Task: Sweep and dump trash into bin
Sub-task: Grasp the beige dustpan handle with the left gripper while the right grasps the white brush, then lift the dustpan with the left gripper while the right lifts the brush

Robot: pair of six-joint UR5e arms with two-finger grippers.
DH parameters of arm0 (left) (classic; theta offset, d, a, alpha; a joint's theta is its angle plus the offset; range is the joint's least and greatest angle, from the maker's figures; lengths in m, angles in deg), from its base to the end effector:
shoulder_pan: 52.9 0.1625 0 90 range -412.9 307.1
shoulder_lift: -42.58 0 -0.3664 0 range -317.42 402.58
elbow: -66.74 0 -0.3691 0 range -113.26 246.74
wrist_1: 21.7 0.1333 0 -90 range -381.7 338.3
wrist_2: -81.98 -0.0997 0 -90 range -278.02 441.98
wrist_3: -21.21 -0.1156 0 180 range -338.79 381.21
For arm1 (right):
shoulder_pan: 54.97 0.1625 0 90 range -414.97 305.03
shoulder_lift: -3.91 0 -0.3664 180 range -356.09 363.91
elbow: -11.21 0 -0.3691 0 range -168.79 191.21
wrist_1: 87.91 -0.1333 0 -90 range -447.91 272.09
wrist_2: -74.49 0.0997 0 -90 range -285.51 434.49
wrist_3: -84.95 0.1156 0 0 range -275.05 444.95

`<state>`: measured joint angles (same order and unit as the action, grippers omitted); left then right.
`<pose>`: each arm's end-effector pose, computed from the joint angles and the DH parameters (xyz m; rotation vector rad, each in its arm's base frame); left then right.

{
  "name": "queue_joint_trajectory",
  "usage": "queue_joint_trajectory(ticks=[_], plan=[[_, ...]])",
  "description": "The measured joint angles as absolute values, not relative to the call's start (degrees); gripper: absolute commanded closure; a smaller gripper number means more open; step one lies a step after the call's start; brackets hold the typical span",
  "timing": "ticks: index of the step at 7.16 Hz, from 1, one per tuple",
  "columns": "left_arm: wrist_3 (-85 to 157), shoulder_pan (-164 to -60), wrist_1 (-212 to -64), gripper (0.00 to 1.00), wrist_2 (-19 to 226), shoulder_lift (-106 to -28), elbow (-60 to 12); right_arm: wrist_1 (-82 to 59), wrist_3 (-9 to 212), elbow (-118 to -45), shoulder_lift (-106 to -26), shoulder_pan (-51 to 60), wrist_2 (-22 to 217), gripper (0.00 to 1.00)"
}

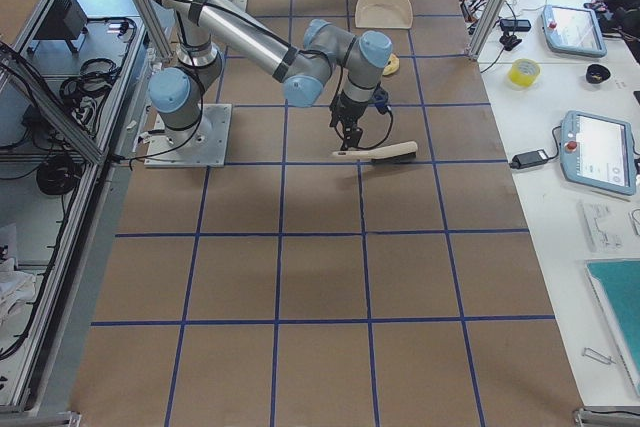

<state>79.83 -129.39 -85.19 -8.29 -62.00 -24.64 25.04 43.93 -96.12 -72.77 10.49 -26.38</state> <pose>0.0032 -0.5816 0.3202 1.8043 -2.4764 0.2640 -0.1002 -0.4880 0.2050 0.4545 -3.0031 -0.3283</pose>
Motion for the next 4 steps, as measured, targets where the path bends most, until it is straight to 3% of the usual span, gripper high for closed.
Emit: queue_joint_trajectory(ticks=[4], plan=[[87.21, -131.7, -72.56, 0.03, -8.52, -77.35, -19.98, 28.74, 46.07, -96.94, -69.7, 10.1, -26.12, 0.14]])
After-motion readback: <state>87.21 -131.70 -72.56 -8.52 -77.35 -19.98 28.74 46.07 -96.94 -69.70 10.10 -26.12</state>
